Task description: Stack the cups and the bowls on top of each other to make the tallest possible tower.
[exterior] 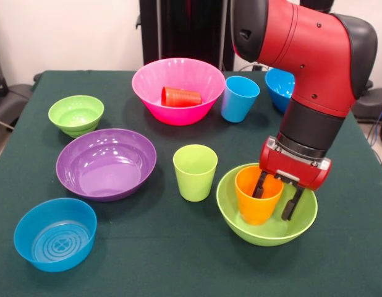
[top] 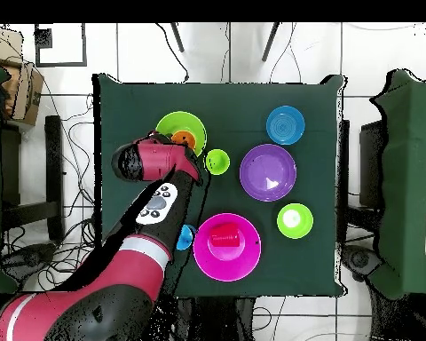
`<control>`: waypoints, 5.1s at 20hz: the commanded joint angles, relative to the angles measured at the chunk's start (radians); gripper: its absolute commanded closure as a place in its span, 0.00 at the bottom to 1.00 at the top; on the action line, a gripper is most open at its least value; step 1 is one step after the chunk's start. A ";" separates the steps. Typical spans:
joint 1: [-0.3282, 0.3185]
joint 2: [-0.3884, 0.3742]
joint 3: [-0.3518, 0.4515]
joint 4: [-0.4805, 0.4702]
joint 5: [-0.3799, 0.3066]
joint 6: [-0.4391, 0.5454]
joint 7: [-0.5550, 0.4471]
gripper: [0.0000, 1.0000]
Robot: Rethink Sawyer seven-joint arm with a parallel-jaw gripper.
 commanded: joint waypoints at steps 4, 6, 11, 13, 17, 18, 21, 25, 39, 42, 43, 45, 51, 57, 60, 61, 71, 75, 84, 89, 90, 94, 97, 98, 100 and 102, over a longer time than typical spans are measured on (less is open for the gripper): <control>-0.032 0.018 0.144 -0.013 -0.032 -0.026 0.058 0.00; -0.035 0.014 0.145 -0.020 -0.032 -0.010 0.049 0.00; -0.044 0.004 0.138 -0.063 -0.028 0.087 0.019 0.00; -0.044 0.007 0.135 -0.075 -0.026 0.105 0.017 0.00; -0.043 0.010 0.134 -0.083 -0.027 0.113 0.018 0.00; -0.044 0.010 0.133 -0.087 -0.026 0.120 0.019 0.00; -0.052 0.007 0.141 -0.099 -0.022 0.167 0.010 0.00; -0.055 0.008 0.143 -0.108 -0.022 0.202 0.008 0.00; -0.065 0.008 0.163 -0.125 -0.001 0.333 0.030 0.00; -0.065 0.008 0.165 -0.127 0.000 0.346 0.036 0.00; -0.065 0.008 0.165 -0.128 -0.001 0.347 0.037 0.00; -0.063 0.008 0.165 -0.130 -0.001 0.350 0.041 0.00; -0.062 0.011 0.153 -0.158 -0.003 0.386 0.044 0.00; -0.057 0.008 0.141 -0.187 -0.003 0.436 0.050 0.00; -0.057 0.005 0.140 -0.192 -0.003 0.453 0.049 0.00; -0.057 0.004 0.140 -0.193 -0.004 0.457 0.050 0.00; -0.060 -0.004 0.139 -0.203 -0.008 0.492 0.043 0.00; -0.063 -0.009 0.139 -0.204 -0.010 0.507 0.036 0.00; -0.069 -0.017 0.133 -0.224 -0.018 0.546 0.016 0.00; -0.073 -0.018 0.132 -0.236 -0.023 0.564 0.004 0.00; -0.076 -0.018 0.133 -0.236 -0.026 0.566 -0.004 0.00; -0.081 -0.020 0.133 -0.244 -0.032 0.579 -0.015 0.00; -0.082 -0.026 0.132 -0.248 -0.033 0.595 -0.020 0.00; -0.083 -0.028 0.131 -0.249 -0.034 0.596 -0.023 0.00; -0.083 -0.029 0.131 -0.251 -0.030 0.587 -0.011 0.00; -0.087 -0.031 0.129 -0.261 -0.028 0.604 -0.010 0.00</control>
